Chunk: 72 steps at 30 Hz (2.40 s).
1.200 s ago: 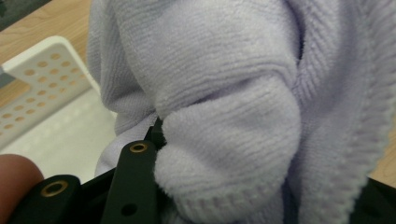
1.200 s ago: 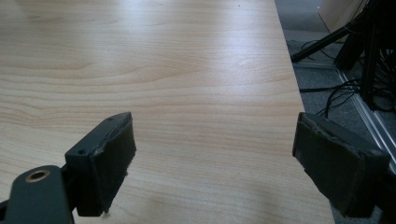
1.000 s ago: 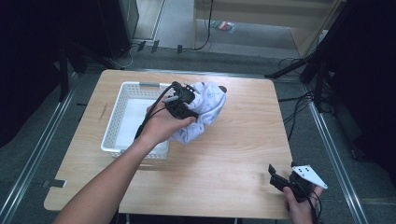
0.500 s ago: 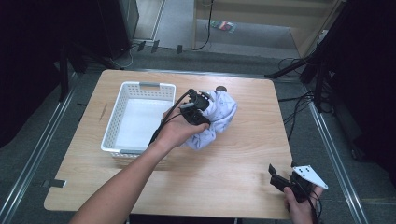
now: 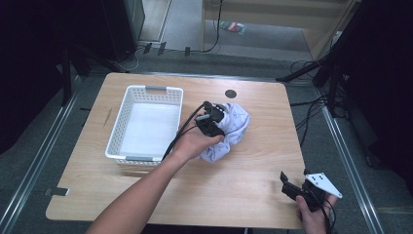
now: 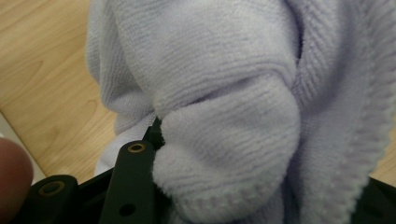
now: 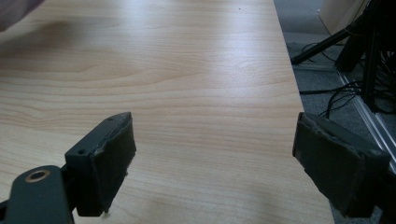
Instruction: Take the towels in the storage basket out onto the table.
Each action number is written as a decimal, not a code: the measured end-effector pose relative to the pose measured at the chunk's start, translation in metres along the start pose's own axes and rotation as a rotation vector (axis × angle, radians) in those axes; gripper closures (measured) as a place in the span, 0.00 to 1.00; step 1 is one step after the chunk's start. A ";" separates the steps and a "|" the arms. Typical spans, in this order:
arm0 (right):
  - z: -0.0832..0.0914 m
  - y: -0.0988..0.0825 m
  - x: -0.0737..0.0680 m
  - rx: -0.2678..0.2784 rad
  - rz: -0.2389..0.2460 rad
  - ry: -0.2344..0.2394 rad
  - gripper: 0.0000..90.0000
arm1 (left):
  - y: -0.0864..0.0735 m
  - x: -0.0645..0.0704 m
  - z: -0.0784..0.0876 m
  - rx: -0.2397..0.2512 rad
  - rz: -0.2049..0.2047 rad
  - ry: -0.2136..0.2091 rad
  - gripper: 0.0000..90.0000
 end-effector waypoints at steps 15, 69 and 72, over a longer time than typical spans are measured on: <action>0.000 0.000 0.000 0.003 0.001 -0.001 0.15 | -0.010 -0.003 -0.033 -0.055 0.040 -0.020 0.59; 0.000 0.000 0.001 0.006 -0.014 -0.028 0.06 | -0.056 -0.080 0.062 0.122 0.125 -0.001 0.00; 0.000 0.000 0.002 0.004 -0.016 -0.025 0.06 | -0.061 -0.087 0.063 0.128 0.139 0.001 0.00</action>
Point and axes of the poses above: each handheld gripper's, and its own axes: z roughly backward along the jaws, y roughly out of its top, x roughly to its right, the point moved 6 cm from there along -z, roughly forward along the jaws, and after that the axes turned 5 degrees about -x, right-handed, at the moved point
